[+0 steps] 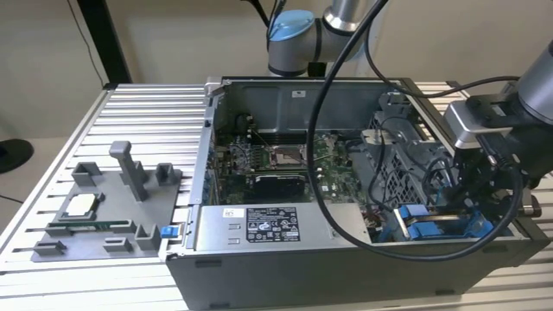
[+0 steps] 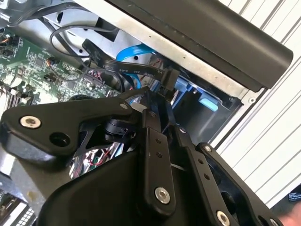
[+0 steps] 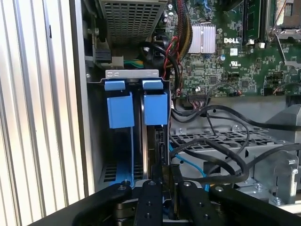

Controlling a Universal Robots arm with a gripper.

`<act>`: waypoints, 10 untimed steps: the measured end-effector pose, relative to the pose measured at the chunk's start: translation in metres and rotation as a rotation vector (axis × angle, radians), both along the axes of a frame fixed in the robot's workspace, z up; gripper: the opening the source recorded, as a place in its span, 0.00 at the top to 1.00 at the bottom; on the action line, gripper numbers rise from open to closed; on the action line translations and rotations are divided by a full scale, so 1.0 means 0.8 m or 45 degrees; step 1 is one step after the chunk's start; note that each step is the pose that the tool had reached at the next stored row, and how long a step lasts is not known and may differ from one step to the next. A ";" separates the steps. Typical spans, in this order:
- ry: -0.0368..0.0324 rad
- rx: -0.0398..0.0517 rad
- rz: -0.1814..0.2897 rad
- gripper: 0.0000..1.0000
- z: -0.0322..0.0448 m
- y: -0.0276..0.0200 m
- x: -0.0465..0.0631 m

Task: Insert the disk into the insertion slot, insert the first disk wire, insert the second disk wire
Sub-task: 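Insert the first disk wire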

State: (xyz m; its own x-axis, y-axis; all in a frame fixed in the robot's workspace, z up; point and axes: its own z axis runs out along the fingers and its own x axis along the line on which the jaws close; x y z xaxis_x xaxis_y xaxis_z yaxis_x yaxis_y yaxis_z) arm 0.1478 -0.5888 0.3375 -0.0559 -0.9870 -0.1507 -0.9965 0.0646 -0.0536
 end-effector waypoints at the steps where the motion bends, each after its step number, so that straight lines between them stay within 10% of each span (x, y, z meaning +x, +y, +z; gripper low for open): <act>1: 0.0001 0.001 0.000 1.00 -0.0016 0.0000 0.000; 9: 0.0001 0.000 0.000 1.00 -0.0092 0.0004 0.000; 10: 0.0004 0.002 0.000 0.00 -0.0099 0.0005 0.000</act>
State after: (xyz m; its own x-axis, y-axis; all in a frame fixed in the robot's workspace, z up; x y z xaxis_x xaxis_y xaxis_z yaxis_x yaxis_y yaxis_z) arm 0.1474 -0.5885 0.3295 -0.0560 -0.9868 -0.1523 -0.9965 0.0647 -0.0531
